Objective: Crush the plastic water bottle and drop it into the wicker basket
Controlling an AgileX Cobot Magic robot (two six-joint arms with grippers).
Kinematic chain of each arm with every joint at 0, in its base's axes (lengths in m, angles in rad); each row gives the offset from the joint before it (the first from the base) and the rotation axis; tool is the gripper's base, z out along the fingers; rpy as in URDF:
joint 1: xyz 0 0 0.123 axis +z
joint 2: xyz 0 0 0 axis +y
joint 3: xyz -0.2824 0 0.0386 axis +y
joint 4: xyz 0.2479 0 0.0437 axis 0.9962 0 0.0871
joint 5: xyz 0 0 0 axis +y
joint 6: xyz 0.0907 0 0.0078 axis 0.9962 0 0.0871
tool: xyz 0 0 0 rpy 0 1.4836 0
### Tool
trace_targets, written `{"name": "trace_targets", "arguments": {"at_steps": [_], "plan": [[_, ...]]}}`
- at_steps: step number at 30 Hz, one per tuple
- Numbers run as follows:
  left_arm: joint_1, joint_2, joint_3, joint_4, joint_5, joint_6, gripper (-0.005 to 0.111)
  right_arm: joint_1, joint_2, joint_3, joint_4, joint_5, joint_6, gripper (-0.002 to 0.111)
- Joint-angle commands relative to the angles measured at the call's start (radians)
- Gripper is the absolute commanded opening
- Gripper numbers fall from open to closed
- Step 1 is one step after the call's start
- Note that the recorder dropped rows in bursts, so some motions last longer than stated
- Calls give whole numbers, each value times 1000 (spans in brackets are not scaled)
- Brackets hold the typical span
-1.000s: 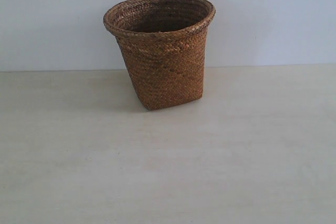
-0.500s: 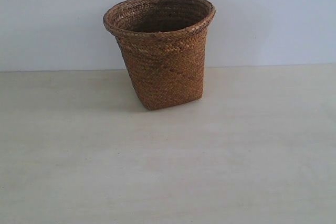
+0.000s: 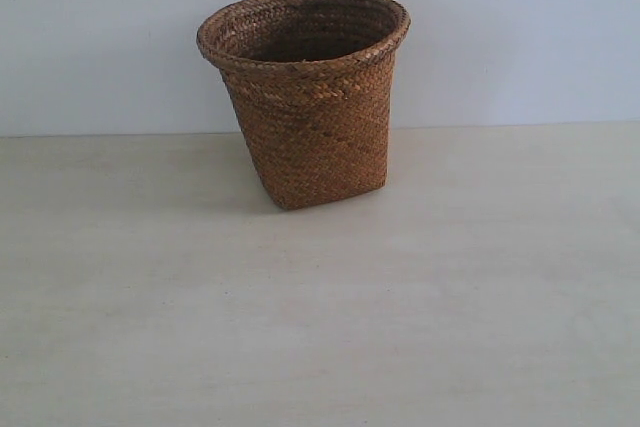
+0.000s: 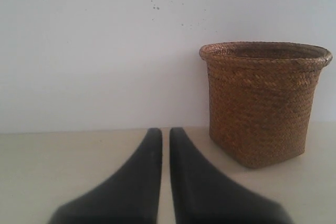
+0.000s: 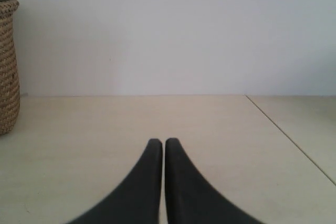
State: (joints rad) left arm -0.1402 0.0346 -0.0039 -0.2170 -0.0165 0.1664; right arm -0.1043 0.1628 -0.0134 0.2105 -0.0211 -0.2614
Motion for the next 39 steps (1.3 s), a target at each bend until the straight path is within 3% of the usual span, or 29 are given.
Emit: {"name": "trace_targets", "arguments": {"at_steps": [1, 7, 12, 23, 33, 39], "plan": [[2, -4, 4, -2, -6, -9, 4, -5, -3, 5, -3, -7, -7, 0], [2, -4, 4, 12, -4, -9, 4, -5, -3, 5, -3, -7, -7, 0], [2, -4, 4, 161, 16, -122, 4, -5, -3, 5, -3, -7, -7, 0], [93, -35, 4, 161, 160, -129, 4, -5, -3, 5, -3, -7, -7, 0], [96, -35, 4, 161, 302, -151, 4, -5, -3, 5, -3, -7, -7, 0], [96, -35, 4, 161, 304, -152, 4, -5, -3, 5, -3, -7, -7, 0]]}}
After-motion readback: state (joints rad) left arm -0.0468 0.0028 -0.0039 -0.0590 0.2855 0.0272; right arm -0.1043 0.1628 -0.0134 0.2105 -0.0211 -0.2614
